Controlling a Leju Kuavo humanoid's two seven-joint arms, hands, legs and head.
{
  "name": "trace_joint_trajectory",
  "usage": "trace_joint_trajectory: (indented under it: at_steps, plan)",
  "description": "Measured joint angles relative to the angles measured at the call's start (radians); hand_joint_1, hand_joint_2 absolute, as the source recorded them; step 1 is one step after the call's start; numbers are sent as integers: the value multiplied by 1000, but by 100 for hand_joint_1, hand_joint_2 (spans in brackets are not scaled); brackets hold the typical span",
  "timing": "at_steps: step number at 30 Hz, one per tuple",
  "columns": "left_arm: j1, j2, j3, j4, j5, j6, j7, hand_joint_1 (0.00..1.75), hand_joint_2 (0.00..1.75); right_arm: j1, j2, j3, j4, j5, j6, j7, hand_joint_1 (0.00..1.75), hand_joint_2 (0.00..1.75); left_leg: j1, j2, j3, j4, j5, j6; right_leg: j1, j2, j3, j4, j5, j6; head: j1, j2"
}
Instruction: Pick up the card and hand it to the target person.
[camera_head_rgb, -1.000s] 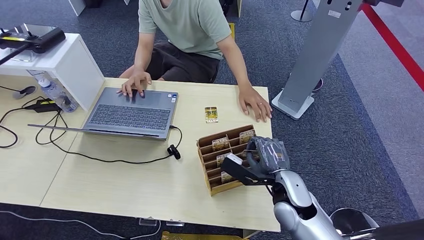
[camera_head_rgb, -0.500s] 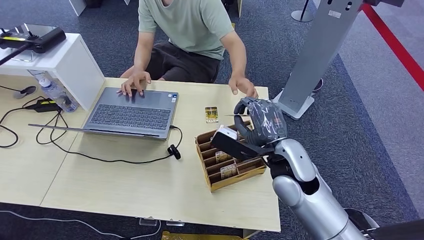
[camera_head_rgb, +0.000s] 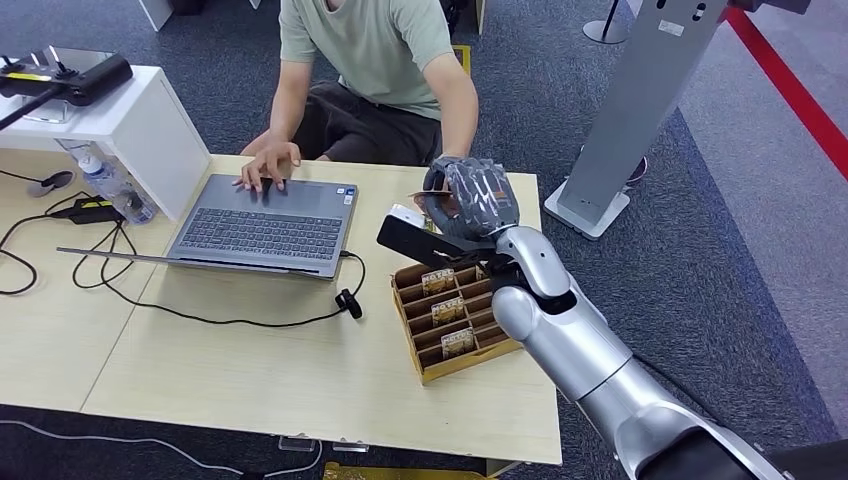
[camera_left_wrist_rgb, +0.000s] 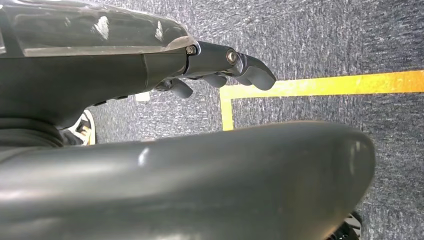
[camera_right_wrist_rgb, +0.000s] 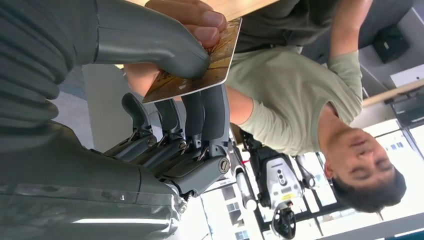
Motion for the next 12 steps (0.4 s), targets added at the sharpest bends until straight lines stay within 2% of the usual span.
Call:
trace_joint_trajectory:
  at_steps: [3,7,12]
  plan:
    - [0,0,-1,0,4,0,0,0,0,-15,27,9,69,0,-11,-7,138,175,0,0,0,0,0,0,0,0,0,0,0,0,-1,0]
    - [0,0,-6,0,6,-1,0,0,0,-24,46,19,127,0,-22,-11,0,175,0,0,0,0,0,0,0,0,-1,0,0,0,0,0]
    - [1,0,-13,0,5,-11,7,0,0,-37,61,27,192,-7,-28,-13,0,175,0,0,0,0,0,0,0,0,-1,0,0,0,0,0]
